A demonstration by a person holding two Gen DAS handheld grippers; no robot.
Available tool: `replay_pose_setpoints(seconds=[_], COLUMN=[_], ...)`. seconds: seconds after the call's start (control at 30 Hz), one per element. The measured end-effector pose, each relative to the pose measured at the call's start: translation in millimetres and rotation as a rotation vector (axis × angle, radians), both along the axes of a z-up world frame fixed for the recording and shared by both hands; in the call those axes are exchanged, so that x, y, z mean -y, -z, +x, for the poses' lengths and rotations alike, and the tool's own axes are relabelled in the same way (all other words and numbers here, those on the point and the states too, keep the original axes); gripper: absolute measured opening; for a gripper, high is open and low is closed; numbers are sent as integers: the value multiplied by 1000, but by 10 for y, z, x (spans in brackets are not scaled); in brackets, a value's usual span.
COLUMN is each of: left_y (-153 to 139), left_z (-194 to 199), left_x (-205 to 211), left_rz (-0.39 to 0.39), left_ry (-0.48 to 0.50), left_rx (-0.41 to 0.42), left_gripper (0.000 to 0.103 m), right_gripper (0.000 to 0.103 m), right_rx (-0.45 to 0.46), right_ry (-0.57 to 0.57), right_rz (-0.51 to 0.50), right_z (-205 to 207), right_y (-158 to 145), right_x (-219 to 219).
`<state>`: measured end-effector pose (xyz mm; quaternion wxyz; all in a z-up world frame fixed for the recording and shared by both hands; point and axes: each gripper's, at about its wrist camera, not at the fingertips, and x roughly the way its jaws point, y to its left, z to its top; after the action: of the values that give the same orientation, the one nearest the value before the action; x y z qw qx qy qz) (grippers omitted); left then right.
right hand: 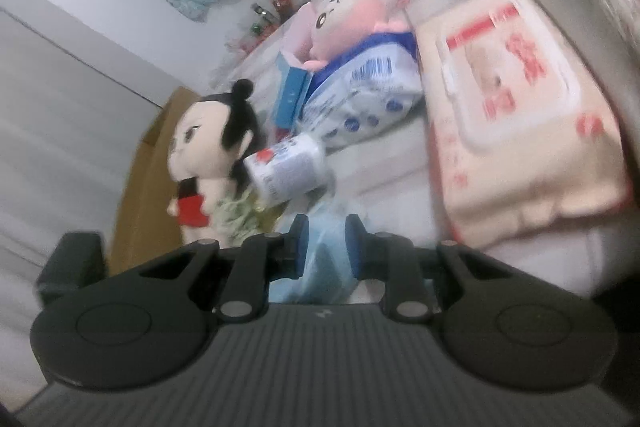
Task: Organize soft objects
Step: 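Lift the light-blue towel with the left tool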
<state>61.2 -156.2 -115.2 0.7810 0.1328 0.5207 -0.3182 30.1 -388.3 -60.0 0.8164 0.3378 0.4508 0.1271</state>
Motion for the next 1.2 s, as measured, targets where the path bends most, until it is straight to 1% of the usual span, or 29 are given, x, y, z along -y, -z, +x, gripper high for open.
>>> replay_pose_setpoints(seconds=[0.1, 0.2, 0.37, 0.4, 0.43, 0.53, 0.67, 0.83, 0.93, 1.03, 1.07, 1.1, 1.13, 1.17, 1.2], left_y=[12, 29, 40, 37, 31, 23, 11, 8, 15, 20, 21, 20, 20, 21, 22], left_z=[-16, -21, -70, -83, -99, -136, -151, -152, -141, -123, -128, -127, -120, -125, -120], left_x=[-46, -84, -139, -150, -170, -247, -366, -507, -541, -552, -564, -576, -585, -593, -599], left_rz=[-15, -32, -59, -64, -68, -72, -66, -71, -85, -93, -97, -100, -105, -108, -112], left_ry=[0, -3, -1, -2, -3, -11, -35, -89, -114, -119, -121, -122, -122, -125, -128], left_rx=[3, 4, 21, 26, 33, 42, 42, 41, 34, 30, 28, 26, 23, 21, 17], left_gripper=[32, 32, 31, 31, 31, 31, 31, 31, 31, 31, 31, 31, 31, 31, 31], right_gripper=[20, 20, 18, 14, 13, 11, 10, 10, 13, 14, 20, 30, 37, 51, 61], right_rx=[-14, -44, -118, -125, -126, -129, -131, -126, -137, -126, -98, -60, -15, 19, 60], right_ry=[-52, -123, -234, -246, -252, -237, -185, -132, -140, -178, -191, -206, -225, -246, -278], right_rz=[-104, -203, -268, -282, -290, -299, -309, -363, -399, -461, -499, -524, -555, -585, -625], right_z=[214, 419, 589, 607, 599, 614, 668, 696, 660, 589, 562, 541, 531, 532, 554], right_y=[0, 76, 223, 231, 215, 210, 259, 258, 233, 155, 102, 22, -75, -150, -234], right_x=[-130, -313, -530, -545, -554, -566, -570, -565, -604, -674, -697, -717, -738, -758, -784])
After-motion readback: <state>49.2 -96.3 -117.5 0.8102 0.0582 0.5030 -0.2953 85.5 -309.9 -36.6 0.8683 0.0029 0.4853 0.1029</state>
